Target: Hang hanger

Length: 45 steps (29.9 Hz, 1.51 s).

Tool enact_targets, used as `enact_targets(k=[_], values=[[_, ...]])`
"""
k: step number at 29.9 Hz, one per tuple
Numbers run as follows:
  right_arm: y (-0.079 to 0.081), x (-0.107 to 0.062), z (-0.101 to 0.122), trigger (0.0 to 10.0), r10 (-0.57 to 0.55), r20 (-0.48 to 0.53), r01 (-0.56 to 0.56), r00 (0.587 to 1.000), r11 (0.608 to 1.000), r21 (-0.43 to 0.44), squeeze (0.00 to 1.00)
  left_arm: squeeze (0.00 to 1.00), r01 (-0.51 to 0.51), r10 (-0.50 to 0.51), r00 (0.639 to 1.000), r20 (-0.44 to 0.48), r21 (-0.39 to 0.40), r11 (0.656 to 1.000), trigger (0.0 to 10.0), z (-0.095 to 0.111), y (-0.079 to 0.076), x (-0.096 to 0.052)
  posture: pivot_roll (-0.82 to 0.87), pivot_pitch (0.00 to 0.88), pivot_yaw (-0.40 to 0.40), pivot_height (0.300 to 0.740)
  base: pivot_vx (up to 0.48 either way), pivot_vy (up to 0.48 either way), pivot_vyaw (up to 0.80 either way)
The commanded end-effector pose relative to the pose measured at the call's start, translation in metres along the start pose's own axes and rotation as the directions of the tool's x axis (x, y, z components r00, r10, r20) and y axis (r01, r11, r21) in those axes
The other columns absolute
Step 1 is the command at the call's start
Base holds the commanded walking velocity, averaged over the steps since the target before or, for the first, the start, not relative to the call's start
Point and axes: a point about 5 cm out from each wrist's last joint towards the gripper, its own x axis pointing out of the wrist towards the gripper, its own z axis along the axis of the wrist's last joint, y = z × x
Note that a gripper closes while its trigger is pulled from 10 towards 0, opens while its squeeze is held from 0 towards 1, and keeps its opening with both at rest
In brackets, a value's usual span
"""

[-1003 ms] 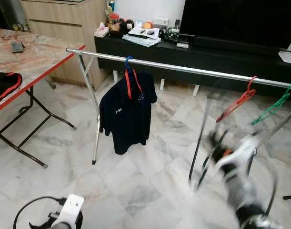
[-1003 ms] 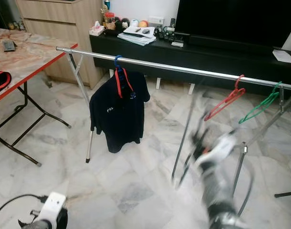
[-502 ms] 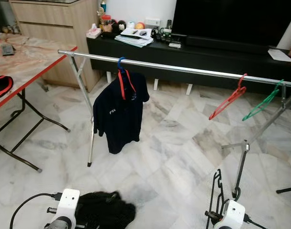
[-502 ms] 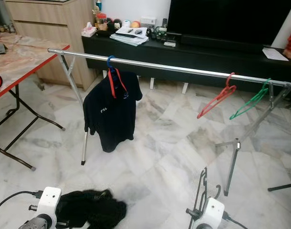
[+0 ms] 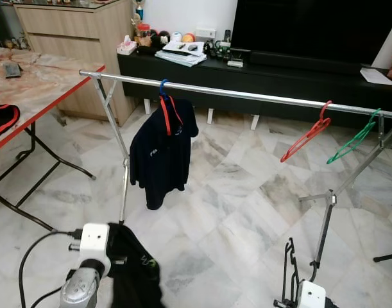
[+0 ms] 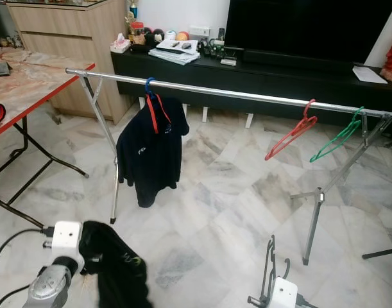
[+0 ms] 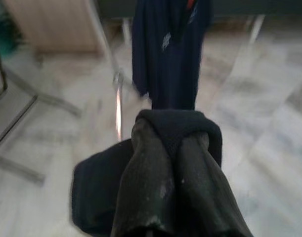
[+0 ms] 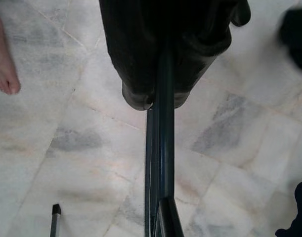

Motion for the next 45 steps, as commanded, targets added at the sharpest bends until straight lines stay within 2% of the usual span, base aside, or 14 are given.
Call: enact_targets(k=[1,5,7,12,18,24,29,45], values=[[-0.004,-0.005,-0.02,10.0,-0.016,-0.072,0.016,0.997,1.0,-0.001,0.0,0.0,0.019,-0.02,0.995,0.097,0.004,1.0,10.0,0.022,-0.001,0.003,0.06,0.018,-0.013,0.74,0.0,0.0,0.0],[-0.007,-0.006,-0.025,10.0,-0.021,-0.082,0.022,0.996,1.0,0.013,0.0,0.0,-0.006,0.008,0.99,0.143,-0.015,1.0,10.0,0.035,0.006,-0.004,0.07,0.005,-0.004,0.74,0.0,0.0,0.0],[-0.006,-0.007,-0.027,10.0,-0.015,-0.091,0.014,0.996,1.0,-0.01,0.0,0.0,0.019,-0.018,0.989,0.144,-0.007,1.0,10.0,0.036,0.003,-0.008,0.06,0.002,-0.002,0.74,0.0,0.0,0.0],[-0.006,-0.007,-0.028,10.0,-0.006,-0.088,0.005,0.996,1.0,-0.002,0.0,0.0,0.0,0.005,0.992,0.126,-0.039,0.999,10.0,0.035,0.001,-0.014,0.06,0.0,-0.008,0.74,0.0,0.0,0.0],[-0.006,-0.007,-0.029,10.0,-0.004,-0.104,0.001,0.995,0.999,-0.032,0.0,0.0,0.041,-0.035,0.989,0.145,-0.038,0.998,10.0,0.05,-0.011,-0.006,0.05,0.0,-0.009,0.74,0.0,0.0,0.0],[0.0,-0.008,-0.035,10.0,0.019,-0.128,-0.029,0.992,0.996,-0.079,0.0,0.0,0.057,-0.054,0.991,0.124,-0.024,0.998,10.0,0.051,-0.012,-0.004,0.04,0.0,0.007,0.74,0.0,0.291,0.0],[0.0,-0.009,-0.037,10.0,0.014,-0.13,-0.022,0.991,0.998,-0.058,0.0,0.0,0.06,-0.057,0.992,0.113,-0.025,0.998,10.0,0.053,-0.01,-0.004,0.04,0.0,0.012,0.74,0.0,0.292,0.0],[0.002,-0.008,-0.034,10.0,0.016,-0.129,-0.025,0.991,0.997,-0.072,0.0,0.0,0.056,-0.052,0.993,0.102,-0.032,0.998,10.0,0.061,-0.011,-0.001,0.07,0.047,0.005,0.74,0.0,0.383,0.0]])
